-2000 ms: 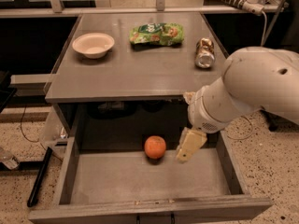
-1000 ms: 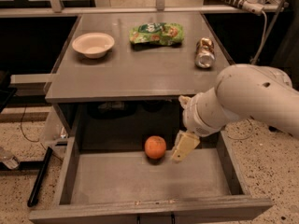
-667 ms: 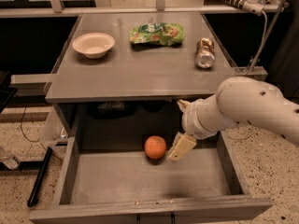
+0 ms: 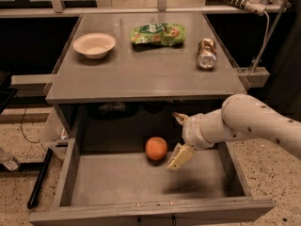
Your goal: Pick orange from top drawer and place on counter
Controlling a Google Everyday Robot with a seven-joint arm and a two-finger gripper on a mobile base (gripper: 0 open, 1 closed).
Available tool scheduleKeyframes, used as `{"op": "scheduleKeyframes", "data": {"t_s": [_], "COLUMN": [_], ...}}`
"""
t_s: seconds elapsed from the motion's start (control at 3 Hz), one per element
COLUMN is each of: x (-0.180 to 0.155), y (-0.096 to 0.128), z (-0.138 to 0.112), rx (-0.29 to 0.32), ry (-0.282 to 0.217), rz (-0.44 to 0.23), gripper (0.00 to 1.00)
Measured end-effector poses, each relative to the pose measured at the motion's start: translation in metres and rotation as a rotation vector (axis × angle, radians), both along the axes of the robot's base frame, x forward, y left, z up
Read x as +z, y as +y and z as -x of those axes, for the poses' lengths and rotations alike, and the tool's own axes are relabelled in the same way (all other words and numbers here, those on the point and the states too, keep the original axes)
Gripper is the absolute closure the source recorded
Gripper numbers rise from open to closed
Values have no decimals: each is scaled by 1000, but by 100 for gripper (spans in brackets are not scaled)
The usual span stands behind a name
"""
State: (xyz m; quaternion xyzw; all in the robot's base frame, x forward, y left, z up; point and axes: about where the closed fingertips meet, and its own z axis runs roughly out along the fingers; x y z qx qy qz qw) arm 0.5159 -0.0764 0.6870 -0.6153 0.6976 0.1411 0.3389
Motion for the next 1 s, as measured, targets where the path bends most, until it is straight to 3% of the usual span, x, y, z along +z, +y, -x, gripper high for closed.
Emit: {"op": "scheduleKeyframes", "data": {"t_s": [0.33,0.67,1.0], "x": [-22,-45,-59], "y": [15,25,31], "z": [12,21,20], "rx": [112,182,200], "ry": [37,85,126], "rz": [-48,-62,-69], "gripper": [0,0,0]}}
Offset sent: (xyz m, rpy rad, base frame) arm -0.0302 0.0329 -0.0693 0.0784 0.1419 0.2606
